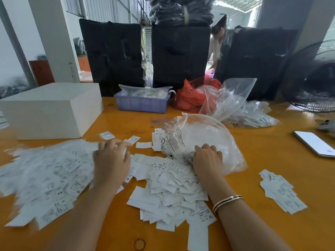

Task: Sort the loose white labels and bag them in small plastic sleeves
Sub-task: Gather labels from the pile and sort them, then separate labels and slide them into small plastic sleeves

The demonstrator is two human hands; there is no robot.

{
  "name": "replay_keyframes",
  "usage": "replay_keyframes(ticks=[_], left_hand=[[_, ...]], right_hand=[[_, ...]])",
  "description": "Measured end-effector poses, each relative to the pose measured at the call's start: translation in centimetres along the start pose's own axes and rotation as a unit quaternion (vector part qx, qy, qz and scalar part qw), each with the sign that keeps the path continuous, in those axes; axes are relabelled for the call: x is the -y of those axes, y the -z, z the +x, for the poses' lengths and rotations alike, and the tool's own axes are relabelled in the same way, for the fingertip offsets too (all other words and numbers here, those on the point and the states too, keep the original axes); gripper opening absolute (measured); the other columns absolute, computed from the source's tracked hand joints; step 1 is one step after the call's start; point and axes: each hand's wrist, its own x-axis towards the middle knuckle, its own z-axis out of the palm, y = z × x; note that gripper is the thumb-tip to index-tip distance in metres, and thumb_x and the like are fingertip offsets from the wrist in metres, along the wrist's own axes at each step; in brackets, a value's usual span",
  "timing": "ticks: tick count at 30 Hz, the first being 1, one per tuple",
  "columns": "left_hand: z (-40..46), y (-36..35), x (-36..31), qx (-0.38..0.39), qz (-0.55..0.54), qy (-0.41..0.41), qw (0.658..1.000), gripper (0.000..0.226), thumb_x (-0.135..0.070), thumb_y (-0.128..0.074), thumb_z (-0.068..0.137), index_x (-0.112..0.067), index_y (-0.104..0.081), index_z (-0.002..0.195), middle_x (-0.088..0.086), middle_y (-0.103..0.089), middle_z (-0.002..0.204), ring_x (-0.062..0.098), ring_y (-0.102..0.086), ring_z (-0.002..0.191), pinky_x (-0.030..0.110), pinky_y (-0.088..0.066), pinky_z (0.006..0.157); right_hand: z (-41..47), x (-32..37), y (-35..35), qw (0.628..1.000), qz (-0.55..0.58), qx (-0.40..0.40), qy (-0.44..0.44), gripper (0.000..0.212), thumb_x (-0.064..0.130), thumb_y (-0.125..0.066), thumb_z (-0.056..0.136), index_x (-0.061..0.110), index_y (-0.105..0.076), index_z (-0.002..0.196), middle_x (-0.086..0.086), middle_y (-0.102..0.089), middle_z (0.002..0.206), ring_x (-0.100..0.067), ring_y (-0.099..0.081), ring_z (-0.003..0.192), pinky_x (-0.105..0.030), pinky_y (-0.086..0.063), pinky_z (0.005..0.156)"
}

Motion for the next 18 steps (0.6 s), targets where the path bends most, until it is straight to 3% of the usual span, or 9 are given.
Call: replay_keyframes(ticks=[3,6,11,18], left_hand=[[-1.0,-0.3,-2.2,0.071,-0.127,-0.142,0.979,0.019,-0.022,-0.057,0.091,-0.024,-0.068,0.107,-0.006,-0.062,0.111,0.014,-0.048,0.11,0.027,-0.033,0.094],[-2.0,-1.0,-3.4,0.16,-0.202,-0.213,0.942,0.023,-0.03,-0.055,0.094,-0.028,-0.064,0.115,-0.015,-0.057,0.115,0.003,-0.042,0.112,0.027,-0.033,0.096],[-2.3,-1.8,-3.5,0.224,-0.214,-0.223,0.924,0.027,-0.041,-0.052,0.093,-0.036,-0.063,0.118,-0.018,-0.056,0.119,-0.002,-0.039,0.116,0.023,-0.031,0.098],[-2.2,-1.7,-3.5,0.199,-0.246,-0.201,0.927,0.021,-0.031,-0.057,0.093,-0.03,-0.068,0.111,-0.022,-0.054,0.107,0.0,-0.043,0.109,0.023,-0.034,0.093]], right_hand=[[0.0,-0.1,0.0,1.0,-0.008,-0.001,0.0,0.025,0.014,-0.038,0.095,0.018,-0.062,0.102,-0.003,-0.056,0.107,-0.024,-0.044,0.1,-0.035,-0.03,0.084],[0.1,0.0,0.0,0.999,-0.009,-0.03,0.005,0.024,0.02,-0.041,0.097,0.021,-0.064,0.104,-0.001,-0.057,0.106,-0.023,-0.046,0.101,-0.035,-0.03,0.084],[0.1,-0.1,-0.1,0.994,0.066,-0.088,-0.008,0.017,0.027,-0.048,0.094,0.022,-0.063,0.099,0.004,-0.059,0.105,-0.02,-0.046,0.1,-0.033,-0.028,0.085],[-0.2,-0.5,0.1,0.98,0.148,-0.132,-0.014,0.026,0.037,-0.045,0.096,0.023,-0.066,0.103,0.005,-0.062,0.101,-0.018,-0.049,0.099,-0.033,-0.024,0.085]])
